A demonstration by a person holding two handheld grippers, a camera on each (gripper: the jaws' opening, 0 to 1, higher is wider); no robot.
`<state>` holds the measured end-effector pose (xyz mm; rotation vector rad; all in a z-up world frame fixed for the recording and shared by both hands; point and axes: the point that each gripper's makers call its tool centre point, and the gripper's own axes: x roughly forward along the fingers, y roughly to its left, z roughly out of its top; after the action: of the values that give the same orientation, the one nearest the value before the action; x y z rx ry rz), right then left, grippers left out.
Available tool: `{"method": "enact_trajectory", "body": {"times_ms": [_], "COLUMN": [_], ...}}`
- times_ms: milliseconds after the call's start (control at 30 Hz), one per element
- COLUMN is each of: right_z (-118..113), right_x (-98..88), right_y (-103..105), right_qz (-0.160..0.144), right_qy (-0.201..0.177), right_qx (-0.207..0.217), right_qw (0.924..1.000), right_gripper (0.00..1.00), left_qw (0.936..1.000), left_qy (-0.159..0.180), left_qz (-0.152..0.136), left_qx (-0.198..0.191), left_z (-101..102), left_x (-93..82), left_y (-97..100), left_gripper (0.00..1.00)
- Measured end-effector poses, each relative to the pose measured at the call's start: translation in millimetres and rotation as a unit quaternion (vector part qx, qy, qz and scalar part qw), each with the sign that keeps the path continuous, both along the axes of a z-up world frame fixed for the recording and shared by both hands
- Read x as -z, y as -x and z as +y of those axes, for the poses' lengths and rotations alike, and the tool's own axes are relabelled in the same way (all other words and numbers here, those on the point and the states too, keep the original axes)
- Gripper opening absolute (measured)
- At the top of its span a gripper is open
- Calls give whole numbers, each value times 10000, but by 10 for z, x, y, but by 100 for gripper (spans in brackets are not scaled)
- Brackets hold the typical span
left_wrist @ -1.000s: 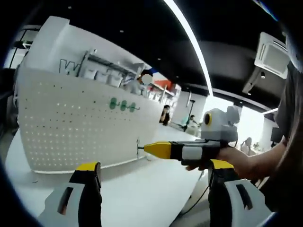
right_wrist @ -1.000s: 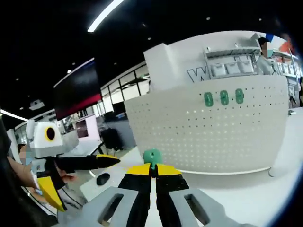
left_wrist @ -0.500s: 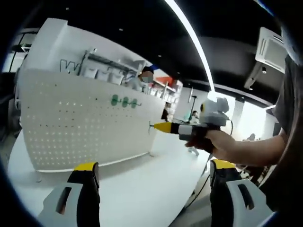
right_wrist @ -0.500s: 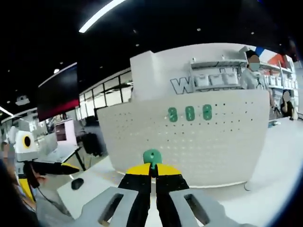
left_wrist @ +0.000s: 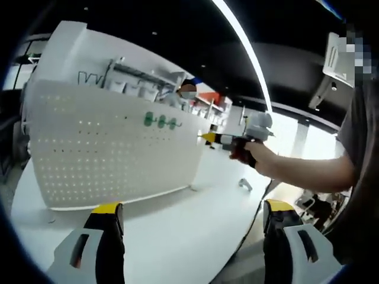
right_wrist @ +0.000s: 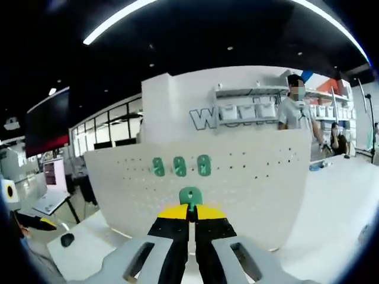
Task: Insert the hook assembly into the mounting plate slot until the hook locks in place.
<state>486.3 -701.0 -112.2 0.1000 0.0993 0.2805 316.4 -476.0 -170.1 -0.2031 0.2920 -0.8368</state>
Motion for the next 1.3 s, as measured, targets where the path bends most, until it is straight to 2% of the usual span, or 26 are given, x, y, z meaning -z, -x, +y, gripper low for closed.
{"method": "enact_trajectory", "body": {"times_ms": [33,100,300,600,933,1133,1300], "right_z": [-27,-117,-284,-335,-398,-370,-362], "right_x": [-64,-96,-217,-373,-421,-403,-379], "right_y": [-33,-79,-238,-496,-783,-947,-1044], "right_qz": [-110,-146,-257,-464,-615,-644,-690], "right_qy": [-195,50,-126,-70,-254,-226,-140], "right_qx": [-5,93,187,200,329,323,359], "right_qw": [9997,9998,9994,9987,9972,9971,9969], "right_gripper": [0,0,0,0,0,0,0], "left_qw": [10000,9999,9996,9986,9976,9971,9968], "left_qy": [-30,-90,-83,-56,-138,-76,-150], "left_qz": [34,116,173,263,339,338,362], "left_qx": [-26,-78,-211,-445,-594,-676,-703], "left_z": [15,50,113,212,277,302,317], "left_x": [31,92,110,143,206,192,225], "left_y": [-7,-11,-1,-36,-54,-106,-151], "left_gripper": [99,99,98,98,97,97,96]}}
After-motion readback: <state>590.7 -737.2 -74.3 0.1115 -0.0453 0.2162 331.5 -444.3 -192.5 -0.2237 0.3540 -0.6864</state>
